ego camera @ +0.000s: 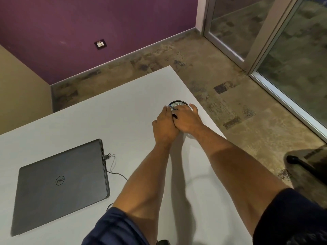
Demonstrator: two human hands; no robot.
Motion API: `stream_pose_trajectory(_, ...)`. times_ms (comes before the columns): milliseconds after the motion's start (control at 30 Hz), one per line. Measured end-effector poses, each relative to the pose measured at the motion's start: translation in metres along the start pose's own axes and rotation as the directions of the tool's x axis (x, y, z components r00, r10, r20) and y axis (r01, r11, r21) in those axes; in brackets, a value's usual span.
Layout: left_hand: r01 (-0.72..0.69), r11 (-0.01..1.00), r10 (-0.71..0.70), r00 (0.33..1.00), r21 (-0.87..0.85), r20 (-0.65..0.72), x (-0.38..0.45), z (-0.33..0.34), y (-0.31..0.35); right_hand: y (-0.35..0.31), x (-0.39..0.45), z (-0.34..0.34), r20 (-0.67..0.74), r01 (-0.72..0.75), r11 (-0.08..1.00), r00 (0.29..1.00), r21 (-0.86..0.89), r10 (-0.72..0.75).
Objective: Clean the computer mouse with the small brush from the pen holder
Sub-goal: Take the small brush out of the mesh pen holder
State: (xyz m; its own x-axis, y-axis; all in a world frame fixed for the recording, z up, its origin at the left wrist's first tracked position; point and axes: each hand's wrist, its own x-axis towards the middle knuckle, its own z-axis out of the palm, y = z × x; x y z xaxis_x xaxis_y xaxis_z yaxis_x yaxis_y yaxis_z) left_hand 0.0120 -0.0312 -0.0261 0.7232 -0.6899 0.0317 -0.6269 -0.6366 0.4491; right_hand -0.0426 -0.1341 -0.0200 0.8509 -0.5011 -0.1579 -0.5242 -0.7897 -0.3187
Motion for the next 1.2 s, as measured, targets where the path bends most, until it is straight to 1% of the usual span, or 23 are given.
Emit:
stream_pose_trajectory(67, 0.027, 0.999, -0.027, 0.999, 0.019, 0.020, -0.002, 0.001, -0.001, -0.001, -0.005, -0.002, -0.069, -0.003, 0.999, 0.998, 0.033, 0.005)
stream_pose_trajectory(200, 0.008, 1.000, -0.009, 0.999, -0.012, -0.035, -0.010, -0.002, 0.000, -0.001, -0.022, -0.008, -0.185, 0.043, 0.993, 0.982, 0.107, -0.023)
stream_pose_trajectory(300, -0.016, 0.999, 0.012, 0.996, -0.046, -0.085, -0.018, -0.008, 0.005, -0.001, -0.035, -0.017, -0.260, 0.063, 0.996, 0.965, 0.062, -0.044)
stream_pose_trajectory(367, -0.047, 0.997, 0.039, 0.994, -0.068, -0.105, -0.023, -0.013, 0.008, -0.002, -0.043, -0.023, -0.274, 0.102, 0.990, 0.959, 0.101, -0.071)
stream_pose_trajectory(467, -0.126, 0.985, 0.106, 0.981, -0.116, -0.162, -0.031, -0.025, 0.012, -0.007, -0.056, -0.029, -0.292, 0.169, 0.959, 0.951, 0.227, -0.099)
stream_pose_trajectory(533, -0.176, 0.976, 0.148, 0.968, -0.130, -0.203, -0.039, -0.035, 0.015, -0.010, -0.066, -0.033, -0.303, 0.165, 0.942, 0.950, 0.292, -0.073)
stream_pose_trajectory(600, -0.195, 0.976, 0.171, 0.961, -0.095, -0.217, -0.048, -0.044, 0.016, -0.012, -0.077, -0.039, -0.294, 0.165, 0.923, 0.954, 0.346, -0.061)
stream_pose_trajectory(667, -0.193, 0.980, 0.180, 0.963, -0.048, -0.202, -0.057, -0.054, 0.017, -0.015, -0.089, -0.046, -0.285, 0.195, 0.893, 0.955, 0.405, -0.079)
stream_pose_trajectory(733, -0.179, 0.984, 0.172, 0.969, -0.022, -0.177, -0.068, -0.063, 0.018, -0.019, -0.103, -0.052, -0.307, 0.232, 0.858, 0.947, 0.458, -0.092)
stream_pose_trajectory(933, -0.153, 0.988, 0.154, 0.978, 0.016, -0.139, -0.116, -0.082, 0.012, -0.042, -0.148, -0.053, -0.357, 0.261, 0.747, 0.933, 0.612, -0.033)
stream_pose_trajectory(1067, -0.067, 0.997, 0.068, 0.995, 0.024, -0.075, -0.153, -0.087, 0.006, -0.059, -0.175, -0.043, -0.291, 0.216, 0.715, 0.956, 0.665, -0.018)
stream_pose_trajectory(1133, -0.025, 1.000, 0.025, 0.999, -0.008, -0.043, -0.168, -0.090, 0.001, -0.064, -0.186, -0.037, -0.255, 0.183, 0.717, 0.967, 0.673, -0.008)
stream_pose_trajectory(1200, 0.018, 0.998, -0.018, 1.000, -0.057, 0.003, -0.184, -0.094, -0.006, -0.068, -0.197, -0.029, -0.203, 0.144, 0.690, 0.979, 0.709, 0.004)
